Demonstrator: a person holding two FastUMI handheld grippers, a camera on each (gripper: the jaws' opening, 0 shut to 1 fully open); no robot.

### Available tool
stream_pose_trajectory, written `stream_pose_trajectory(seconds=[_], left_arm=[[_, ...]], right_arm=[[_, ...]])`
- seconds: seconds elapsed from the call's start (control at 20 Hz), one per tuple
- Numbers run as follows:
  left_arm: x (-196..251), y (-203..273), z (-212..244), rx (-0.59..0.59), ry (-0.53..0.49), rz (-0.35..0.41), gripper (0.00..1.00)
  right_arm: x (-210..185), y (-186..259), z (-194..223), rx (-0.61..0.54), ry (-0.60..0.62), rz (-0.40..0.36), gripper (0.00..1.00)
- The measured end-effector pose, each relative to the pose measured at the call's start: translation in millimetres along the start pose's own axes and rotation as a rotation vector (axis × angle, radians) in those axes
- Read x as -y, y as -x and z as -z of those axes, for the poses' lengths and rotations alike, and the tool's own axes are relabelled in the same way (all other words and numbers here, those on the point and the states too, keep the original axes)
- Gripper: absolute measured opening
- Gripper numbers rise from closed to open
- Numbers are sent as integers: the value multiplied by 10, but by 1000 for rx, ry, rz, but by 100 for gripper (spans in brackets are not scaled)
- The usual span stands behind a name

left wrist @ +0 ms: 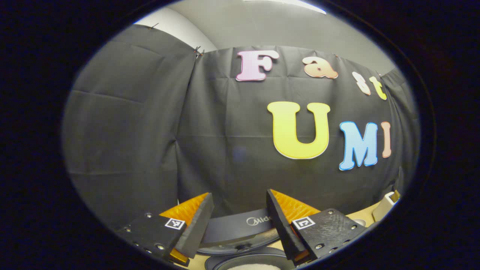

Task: Close the left gripper, press the button to open the rice cooker; take a wooden spoon from the chopstick holder with the right hand, scoop a spoonful of rice and pour it into the rice cooker, then put the wooden spoon back into the chopstick holder.

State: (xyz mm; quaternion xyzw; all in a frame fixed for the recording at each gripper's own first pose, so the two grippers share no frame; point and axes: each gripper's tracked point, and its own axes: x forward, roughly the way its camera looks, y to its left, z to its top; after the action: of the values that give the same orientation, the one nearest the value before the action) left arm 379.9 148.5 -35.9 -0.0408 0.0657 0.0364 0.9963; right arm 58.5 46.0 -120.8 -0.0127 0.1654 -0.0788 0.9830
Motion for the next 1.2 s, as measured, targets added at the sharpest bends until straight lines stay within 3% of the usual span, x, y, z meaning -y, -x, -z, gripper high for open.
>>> stream_pose_trajectory(seconds=[0.25, 0.6, 1.2], left_arm=[[116, 242, 78, -16, 14, 5, 90], [373, 875, 362, -50, 2, 24, 87], [660, 1709, 1272, -171, -11, 18, 87]], right_arm=[[1, 1, -81, 12, 0, -33, 98], [84, -7, -114, 11, 10, -106, 98], [357, -17, -146, 10, 40, -192, 98]])
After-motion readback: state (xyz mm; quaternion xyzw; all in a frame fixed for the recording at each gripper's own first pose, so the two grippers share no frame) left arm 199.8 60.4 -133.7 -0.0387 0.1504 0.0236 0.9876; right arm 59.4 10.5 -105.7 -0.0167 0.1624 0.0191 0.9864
